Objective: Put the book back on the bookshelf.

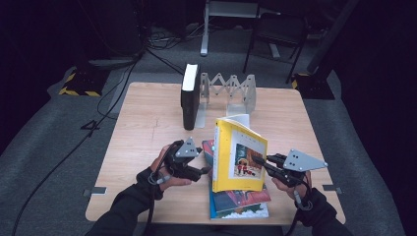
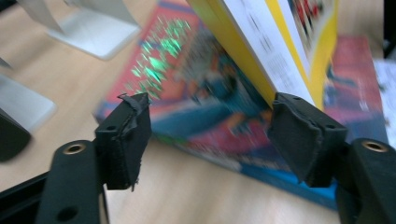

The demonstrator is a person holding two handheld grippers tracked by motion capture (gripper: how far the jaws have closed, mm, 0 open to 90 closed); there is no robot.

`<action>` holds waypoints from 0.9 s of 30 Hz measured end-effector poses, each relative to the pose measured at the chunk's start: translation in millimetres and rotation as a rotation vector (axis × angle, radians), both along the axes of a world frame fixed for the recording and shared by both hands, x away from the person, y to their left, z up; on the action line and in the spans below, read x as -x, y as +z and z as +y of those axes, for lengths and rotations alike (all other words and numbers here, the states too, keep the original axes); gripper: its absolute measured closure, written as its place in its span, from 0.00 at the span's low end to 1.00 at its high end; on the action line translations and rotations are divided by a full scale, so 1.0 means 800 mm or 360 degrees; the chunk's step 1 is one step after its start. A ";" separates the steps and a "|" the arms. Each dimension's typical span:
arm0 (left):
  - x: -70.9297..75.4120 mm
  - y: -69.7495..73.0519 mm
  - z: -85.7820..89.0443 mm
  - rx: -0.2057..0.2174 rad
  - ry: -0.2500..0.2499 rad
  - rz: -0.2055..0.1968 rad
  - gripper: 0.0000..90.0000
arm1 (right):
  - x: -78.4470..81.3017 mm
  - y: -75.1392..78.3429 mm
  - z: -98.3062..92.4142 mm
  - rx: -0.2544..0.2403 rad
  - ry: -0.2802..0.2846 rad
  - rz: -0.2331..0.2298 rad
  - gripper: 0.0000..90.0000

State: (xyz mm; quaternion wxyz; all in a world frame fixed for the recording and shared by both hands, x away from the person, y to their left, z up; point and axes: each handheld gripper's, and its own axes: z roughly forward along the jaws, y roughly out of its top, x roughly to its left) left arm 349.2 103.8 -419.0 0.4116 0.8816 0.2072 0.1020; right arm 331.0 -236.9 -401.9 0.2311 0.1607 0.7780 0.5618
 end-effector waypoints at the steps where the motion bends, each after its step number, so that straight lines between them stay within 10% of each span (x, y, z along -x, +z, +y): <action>1: 0.005 -0.003 0.000 -0.0008 0.0005 0.0015 0.28 | 0.000 0.000 0.001 0.0001 -0.0007 -0.0007 0.95; 4: 0.018 -0.014 -0.003 0.0054 -0.0024 0.0106 0.25 | 0.001 -0.001 0.002 0.0007 -0.0014 -0.0015 0.95; 11: 0.032 -0.028 -0.034 0.0122 -0.0082 0.0088 0.23 | 0.002 -0.002 0.002 0.0004 -0.0022 -0.0027 0.94; 27: -0.014 -0.012 -0.068 0.0303 -0.0026 -0.0011 0.35 | 0.007 0.002 0.004 0.0033 0.0012 -0.0103 0.93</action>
